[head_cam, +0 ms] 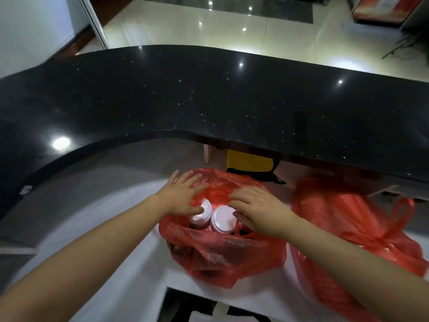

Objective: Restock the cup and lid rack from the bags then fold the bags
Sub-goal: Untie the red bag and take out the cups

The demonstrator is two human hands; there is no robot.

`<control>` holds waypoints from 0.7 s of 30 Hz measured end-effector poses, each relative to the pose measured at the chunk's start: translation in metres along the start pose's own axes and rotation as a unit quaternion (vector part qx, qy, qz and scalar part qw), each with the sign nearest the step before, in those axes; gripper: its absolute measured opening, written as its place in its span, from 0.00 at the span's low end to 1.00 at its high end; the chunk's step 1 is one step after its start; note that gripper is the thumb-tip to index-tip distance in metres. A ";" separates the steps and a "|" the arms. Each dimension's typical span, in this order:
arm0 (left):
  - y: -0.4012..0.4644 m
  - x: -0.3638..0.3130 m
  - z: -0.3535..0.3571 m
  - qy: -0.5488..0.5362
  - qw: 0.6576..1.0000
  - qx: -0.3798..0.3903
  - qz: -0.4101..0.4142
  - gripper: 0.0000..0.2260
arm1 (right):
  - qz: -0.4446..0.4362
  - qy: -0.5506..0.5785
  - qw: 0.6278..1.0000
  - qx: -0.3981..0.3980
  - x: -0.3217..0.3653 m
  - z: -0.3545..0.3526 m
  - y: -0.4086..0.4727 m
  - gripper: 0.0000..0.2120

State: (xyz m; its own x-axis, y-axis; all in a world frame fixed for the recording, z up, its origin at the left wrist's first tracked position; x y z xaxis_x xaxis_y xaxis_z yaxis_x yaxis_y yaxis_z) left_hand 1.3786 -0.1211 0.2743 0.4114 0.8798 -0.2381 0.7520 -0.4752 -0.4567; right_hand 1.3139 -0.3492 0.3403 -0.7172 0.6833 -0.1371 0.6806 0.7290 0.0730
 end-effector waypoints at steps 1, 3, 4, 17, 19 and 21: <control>-0.003 0.001 0.002 0.016 1.000 -0.004 -0.009 0.39 | 0.019 -0.055 0.998 0.007 -0.003 0.003 0.000 0.19; -0.008 0.004 0.008 0.056 0.998 0.006 -0.031 0.38 | 0.096 -0.095 0.978 0.158 -0.023 0.026 -0.005 0.29; -0.011 0.006 0.010 0.064 0.997 0.014 -0.040 0.37 | 0.132 -0.090 0.958 0.238 -0.033 0.043 -0.009 0.31; 0.002 0.066 0.070 -0.084 0.993 0.056 -0.059 0.30 | 0.176 0.059 0.912 0.367 -0.052 0.153 -0.016 0.28; -0.002 0.068 0.078 -0.081 0.994 0.056 -0.048 0.31 | 0.169 0.065 0.903 0.390 -0.053 0.150 -0.016 0.28; -0.007 0.067 0.076 -0.083 0.994 0.051 -0.042 0.30 | 0.172 0.066 0.901 0.393 -0.052 0.136 -0.014 0.29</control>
State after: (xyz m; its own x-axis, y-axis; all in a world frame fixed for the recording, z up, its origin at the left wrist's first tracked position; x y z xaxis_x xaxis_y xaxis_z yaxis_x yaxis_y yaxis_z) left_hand 1.3617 -0.0578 0.1965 0.2530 0.9094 -0.3300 0.7201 -0.4048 -0.5635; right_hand 1.3618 -0.4004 0.2115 -0.4198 0.9000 -0.1176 0.7243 0.2541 -0.6410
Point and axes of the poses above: each hand's wrist, its own y-axis towards the middle knuckle, its own z-axis out of the palm, x = y × z, the point moved 5 cm from there along y, towards the middle knuckle, and after that the axes turned 14 degrees about -y, right-handed, at the moved point
